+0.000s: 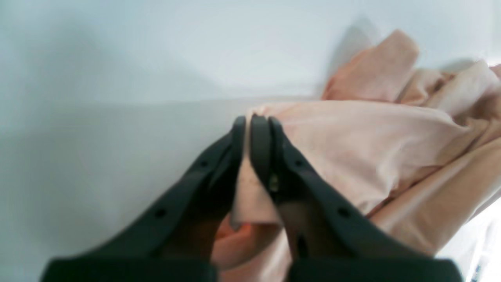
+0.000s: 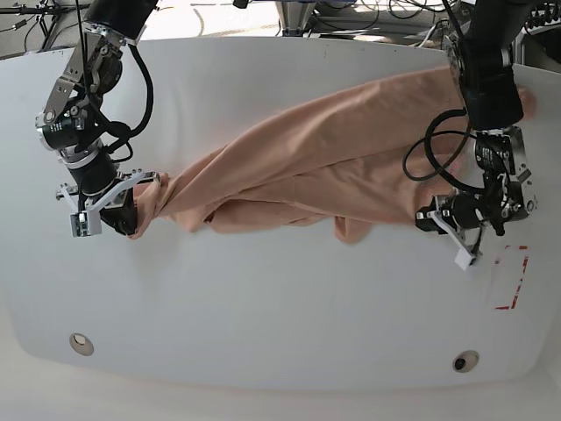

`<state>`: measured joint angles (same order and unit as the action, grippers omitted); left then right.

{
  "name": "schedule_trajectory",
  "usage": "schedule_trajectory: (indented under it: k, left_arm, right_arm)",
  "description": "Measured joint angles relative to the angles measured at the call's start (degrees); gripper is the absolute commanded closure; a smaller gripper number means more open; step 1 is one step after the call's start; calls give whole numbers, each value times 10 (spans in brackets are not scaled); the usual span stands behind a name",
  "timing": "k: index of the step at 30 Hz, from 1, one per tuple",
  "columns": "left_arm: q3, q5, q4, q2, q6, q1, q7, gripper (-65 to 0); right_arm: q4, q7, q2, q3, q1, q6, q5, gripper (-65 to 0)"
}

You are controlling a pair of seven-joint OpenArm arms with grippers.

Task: Fold the T-shirt properly
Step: 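Lift the shirt with both grippers toward the robot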

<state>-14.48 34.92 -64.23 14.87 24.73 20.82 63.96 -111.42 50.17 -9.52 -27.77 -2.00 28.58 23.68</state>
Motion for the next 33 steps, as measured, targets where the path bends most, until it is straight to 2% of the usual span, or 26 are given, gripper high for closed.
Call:
schedule_trajectory:
  k: [4,11,18,23,33]
  left_arm:
    - [-42,0,-73,21,-1,10,25,0]
    - [-96,9,-159,41,2,21,55,0]
    - [-119,8,-232,63,3,50,67,0]
    - [-155,16,-261,71,4,106,63,0]
    - [-153,20,-249,97,7,255,70,0]
  right_arm:
    - [0,0,-21,1,25,0,5,-2]
    - [10,-3,-31,5,76,1,7,-2]
    - [70,-2,-66,69,135,0,7,-2]
    - [126,-1,-74,101,197,0,5,-2]
    - [267,-9,-119,188,383,4,19,-2]
